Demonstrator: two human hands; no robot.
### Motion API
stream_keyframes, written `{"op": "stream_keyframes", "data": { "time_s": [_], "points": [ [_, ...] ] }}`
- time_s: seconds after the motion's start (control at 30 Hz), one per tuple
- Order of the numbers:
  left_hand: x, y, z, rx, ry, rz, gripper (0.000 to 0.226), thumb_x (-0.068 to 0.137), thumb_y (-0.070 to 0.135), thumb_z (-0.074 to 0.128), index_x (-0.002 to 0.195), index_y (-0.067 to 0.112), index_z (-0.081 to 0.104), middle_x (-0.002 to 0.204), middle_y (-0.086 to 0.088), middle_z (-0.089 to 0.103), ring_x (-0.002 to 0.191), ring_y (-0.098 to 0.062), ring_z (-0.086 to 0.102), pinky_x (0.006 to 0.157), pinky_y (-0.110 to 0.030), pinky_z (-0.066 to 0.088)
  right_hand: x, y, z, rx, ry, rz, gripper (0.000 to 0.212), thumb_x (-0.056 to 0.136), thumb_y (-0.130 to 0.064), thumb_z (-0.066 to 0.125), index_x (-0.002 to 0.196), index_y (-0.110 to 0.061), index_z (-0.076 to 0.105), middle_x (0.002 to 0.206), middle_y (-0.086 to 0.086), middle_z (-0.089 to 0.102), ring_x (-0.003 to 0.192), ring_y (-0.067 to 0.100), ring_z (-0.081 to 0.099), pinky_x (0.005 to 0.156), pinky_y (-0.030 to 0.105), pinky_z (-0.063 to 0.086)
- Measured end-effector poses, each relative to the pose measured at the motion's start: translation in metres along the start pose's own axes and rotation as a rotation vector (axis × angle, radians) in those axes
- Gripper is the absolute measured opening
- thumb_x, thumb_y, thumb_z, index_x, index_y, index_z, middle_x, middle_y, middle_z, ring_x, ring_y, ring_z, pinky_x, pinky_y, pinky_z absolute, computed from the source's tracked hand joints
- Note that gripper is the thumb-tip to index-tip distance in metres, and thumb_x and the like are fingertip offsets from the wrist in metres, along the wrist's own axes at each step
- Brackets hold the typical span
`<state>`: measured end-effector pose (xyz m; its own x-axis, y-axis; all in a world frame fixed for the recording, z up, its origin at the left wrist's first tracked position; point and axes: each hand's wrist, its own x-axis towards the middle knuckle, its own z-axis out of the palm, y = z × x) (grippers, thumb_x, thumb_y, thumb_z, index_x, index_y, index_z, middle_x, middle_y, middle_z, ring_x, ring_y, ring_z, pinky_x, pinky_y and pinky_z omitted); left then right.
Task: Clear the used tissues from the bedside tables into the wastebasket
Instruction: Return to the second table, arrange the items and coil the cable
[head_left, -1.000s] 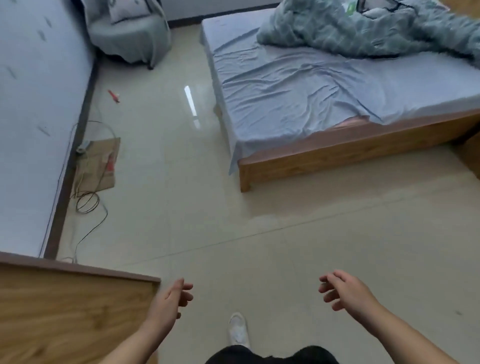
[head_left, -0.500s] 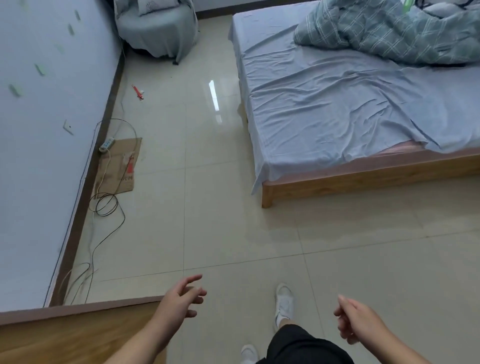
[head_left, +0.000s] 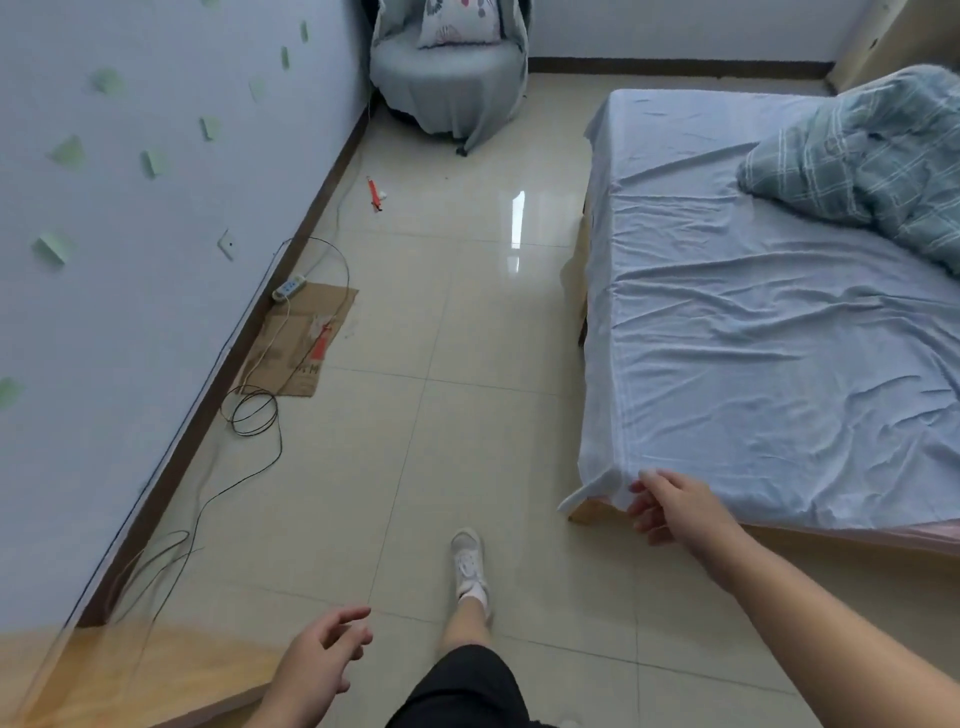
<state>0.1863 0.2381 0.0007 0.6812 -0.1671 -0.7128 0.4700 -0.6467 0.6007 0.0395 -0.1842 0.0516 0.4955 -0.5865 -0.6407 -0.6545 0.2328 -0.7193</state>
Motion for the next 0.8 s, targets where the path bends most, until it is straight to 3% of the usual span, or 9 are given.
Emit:
{"op": "stream_keyframes", "data": {
  "time_s": [0.17, 0.33, 0.6, 0.8],
  "points": [
    [0.107, 0.089, -0.016, -0.006, -0.016, 0.03, 0.016, 0.105, 0.012, 0.063, 0.113, 0.018, 0.075, 0.1, -0.009, 0.079, 0.093, -0.026, 0.07, 0.07, -0.035, 0.051, 0.073, -0.079, 0.027, -0.131, 0.022, -0.026, 0.021, 0.102, -0.019, 0.058, 0.096, -0.007, 0.073, 0.082, 0.012, 0.075, 0.061, 0.02, 0.067, 0.057, 0.035, 0.055],
    [0.18, 0.231, -0.035, 0.031, -0.106, 0.151, 0.017, 0.106, 0.017, 0.061, 0.116, 0.022, 0.073, 0.105, -0.007, 0.078, 0.1, -0.025, 0.071, 0.074, -0.036, 0.054, 0.112, -0.105, 0.033, -0.302, 0.013, 0.073, 0.023, 0.104, -0.026, 0.057, 0.094, -0.012, 0.071, 0.085, 0.008, 0.075, 0.068, 0.022, 0.07, 0.058, 0.029, 0.054],
    [0.295, 0.421, -0.031, 0.119, -0.162, 0.321, 0.017, 0.105, 0.02, 0.062, 0.116, 0.027, 0.074, 0.103, -0.001, 0.079, 0.097, -0.019, 0.073, 0.074, -0.031, 0.055, 0.212, -0.127, 0.017, -0.14, 0.095, 0.282, 0.039, 0.108, -0.034, 0.048, 0.098, -0.004, 0.071, 0.076, 0.016, 0.073, 0.057, 0.026, 0.063, 0.054, 0.034, 0.048],
    [0.374, 0.518, -0.015, 0.145, -0.135, 0.283, 0.018, 0.104, 0.02, 0.063, 0.115, 0.03, 0.074, 0.104, -0.001, 0.079, 0.099, -0.021, 0.072, 0.074, -0.031, 0.055, 0.342, -0.214, 0.007, -0.163, 0.043, 0.298, 0.035, 0.106, -0.035, 0.051, 0.097, -0.008, 0.071, 0.075, 0.012, 0.074, 0.055, 0.021, 0.063, 0.053, 0.032, 0.048]
  ]
}}
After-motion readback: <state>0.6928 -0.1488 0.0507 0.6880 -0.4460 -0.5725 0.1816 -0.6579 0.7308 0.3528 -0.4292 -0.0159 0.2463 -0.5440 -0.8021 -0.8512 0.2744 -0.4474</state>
